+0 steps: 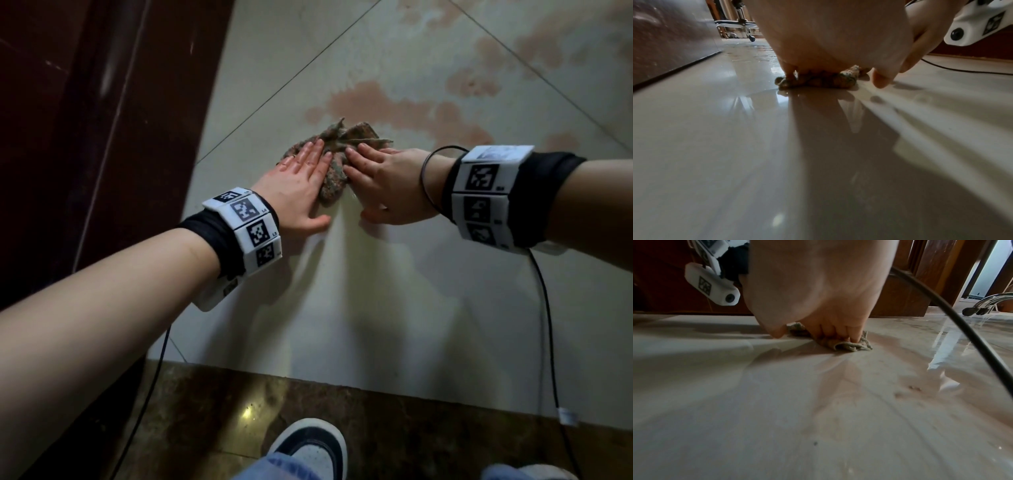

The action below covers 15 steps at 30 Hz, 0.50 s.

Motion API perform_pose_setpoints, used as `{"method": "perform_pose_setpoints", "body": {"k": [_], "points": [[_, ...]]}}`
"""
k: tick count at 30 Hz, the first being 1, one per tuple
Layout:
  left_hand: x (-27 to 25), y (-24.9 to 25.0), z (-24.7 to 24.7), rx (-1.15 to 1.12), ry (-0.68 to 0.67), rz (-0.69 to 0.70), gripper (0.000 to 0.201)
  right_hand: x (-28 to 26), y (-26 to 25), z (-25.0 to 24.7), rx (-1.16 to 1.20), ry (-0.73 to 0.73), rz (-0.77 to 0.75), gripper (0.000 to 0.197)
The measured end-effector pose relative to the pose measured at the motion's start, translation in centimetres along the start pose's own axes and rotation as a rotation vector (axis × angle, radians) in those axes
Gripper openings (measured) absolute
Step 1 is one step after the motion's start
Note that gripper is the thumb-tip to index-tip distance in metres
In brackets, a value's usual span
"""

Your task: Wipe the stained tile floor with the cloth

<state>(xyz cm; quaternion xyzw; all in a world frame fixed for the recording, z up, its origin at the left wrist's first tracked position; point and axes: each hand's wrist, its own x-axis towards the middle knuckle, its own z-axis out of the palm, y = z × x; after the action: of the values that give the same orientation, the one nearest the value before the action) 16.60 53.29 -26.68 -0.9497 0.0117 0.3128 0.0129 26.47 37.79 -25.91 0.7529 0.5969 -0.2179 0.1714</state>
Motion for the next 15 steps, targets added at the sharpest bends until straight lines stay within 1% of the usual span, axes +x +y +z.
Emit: {"method": "perform_pose_setpoints", "body": {"k": [4,7,10,15], "points": [[0.7,-0.8,-0.3,-0.025,0.016,-0.02,0.099,0.9,0.8,-0.2,-0.013,0.003,-0.001,0.074],[1.6,-1.4,-0.9,-0.018,0.002,-0.034,0.102,1.8,1.7,-0.3,-0.054,0.015,-0.007,0.071],[2.6,-1.9,-1.9,-0.042,-0.021,-0.052,0.102,2.7,2.5,-0.7,-0.071,0.013,0.013,0.071],[3.6,-2.4,-2.6,-0.087,-0.016,-0.071,0.101,3.7,3.5,-1.7,-0.04,-0.002,0.026,0.07]]}}
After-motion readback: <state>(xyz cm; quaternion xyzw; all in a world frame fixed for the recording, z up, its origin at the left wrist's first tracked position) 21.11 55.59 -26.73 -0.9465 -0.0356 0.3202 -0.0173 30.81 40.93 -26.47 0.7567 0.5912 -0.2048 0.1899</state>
